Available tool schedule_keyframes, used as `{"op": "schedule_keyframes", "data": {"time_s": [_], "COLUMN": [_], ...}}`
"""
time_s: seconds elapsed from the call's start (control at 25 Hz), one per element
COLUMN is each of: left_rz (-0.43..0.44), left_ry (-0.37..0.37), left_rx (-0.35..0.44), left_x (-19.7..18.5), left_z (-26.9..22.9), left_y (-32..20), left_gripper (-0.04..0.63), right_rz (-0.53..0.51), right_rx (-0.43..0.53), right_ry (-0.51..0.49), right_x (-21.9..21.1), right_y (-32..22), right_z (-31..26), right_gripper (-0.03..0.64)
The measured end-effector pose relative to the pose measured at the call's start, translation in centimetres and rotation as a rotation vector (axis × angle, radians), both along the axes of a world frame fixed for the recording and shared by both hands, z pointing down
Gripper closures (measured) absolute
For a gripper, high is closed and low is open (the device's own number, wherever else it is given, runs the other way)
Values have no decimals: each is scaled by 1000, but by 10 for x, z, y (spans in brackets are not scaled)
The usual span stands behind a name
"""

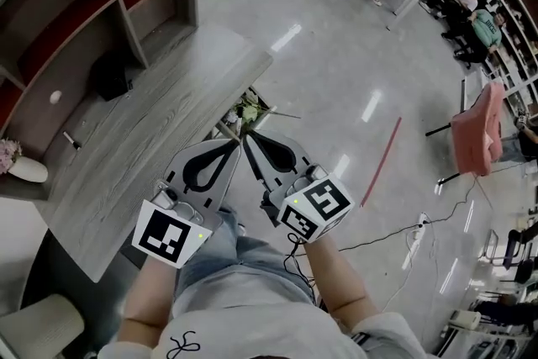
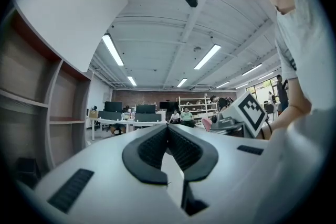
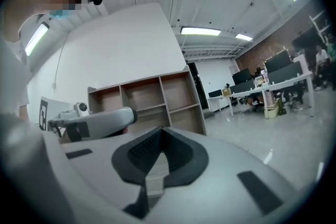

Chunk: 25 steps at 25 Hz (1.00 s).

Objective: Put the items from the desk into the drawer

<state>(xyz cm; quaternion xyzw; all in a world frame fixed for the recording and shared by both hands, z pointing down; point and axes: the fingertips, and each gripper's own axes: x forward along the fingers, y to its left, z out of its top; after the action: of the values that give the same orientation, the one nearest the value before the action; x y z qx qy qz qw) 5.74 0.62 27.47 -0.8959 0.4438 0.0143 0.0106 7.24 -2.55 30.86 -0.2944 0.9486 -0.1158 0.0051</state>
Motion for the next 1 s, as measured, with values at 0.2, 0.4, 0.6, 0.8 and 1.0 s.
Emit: {"op": "schedule_keyframes", "data": {"time_s": [0.2,0.4,0.6,0.8,1.0], "left_rz": [5,7,3,-15,-43], "left_ry": [-9,-12,-2,-1,-2], "left_rx": [3,5,2,-2,-2], "left_x": [7,11,9,8,-3], "left_z": [-2,-4,-5,-6,-9], "left_y": [11,15,13,9,3], "left_gripper": [586,586,586,586,586], "right_rz": [-12,-19,-15,-34,-56], "right_rx": [90,131,139,140,158], "right_ry": [1,16,17,11,-1], "right_x": [6,7,9,8,-2], "right_y": [23,31,32,32,30], "right_z": [-24,-32,-34,-36,-42], "right_gripper": [609,609,609,609,609]}}
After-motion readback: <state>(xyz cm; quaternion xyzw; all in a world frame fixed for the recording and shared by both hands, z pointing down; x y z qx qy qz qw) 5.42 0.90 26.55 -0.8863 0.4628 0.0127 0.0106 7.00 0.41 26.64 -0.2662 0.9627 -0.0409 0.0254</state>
